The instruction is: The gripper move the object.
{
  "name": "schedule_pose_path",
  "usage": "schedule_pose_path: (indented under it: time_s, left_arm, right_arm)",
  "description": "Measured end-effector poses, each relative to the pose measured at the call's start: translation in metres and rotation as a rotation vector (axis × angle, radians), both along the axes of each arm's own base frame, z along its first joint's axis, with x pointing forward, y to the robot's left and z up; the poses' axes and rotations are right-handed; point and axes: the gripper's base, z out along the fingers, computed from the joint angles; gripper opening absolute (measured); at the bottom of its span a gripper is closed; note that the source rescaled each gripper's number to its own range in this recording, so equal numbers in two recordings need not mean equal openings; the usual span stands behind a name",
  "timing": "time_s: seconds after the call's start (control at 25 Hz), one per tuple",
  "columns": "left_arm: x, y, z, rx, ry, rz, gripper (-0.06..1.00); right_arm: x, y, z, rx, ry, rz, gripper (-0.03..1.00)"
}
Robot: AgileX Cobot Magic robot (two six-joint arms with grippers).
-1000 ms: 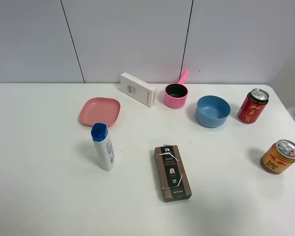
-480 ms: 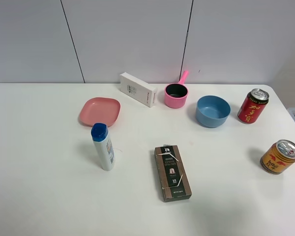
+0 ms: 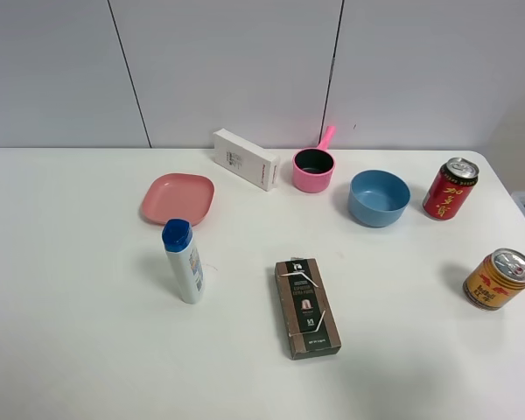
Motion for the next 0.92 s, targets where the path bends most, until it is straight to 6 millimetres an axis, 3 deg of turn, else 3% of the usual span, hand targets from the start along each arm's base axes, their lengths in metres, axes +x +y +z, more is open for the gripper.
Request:
schedule_pose_path:
  time_s: [0.92]
  left_arm:
    - [0.0000, 0.0000, 0.0000, 0.000, 0.000, 0.000, 1.00]
  right_arm:
    - [-0.0004, -0.0035, -0.0001, 0.015, -0.001, -0.052, 1.00]
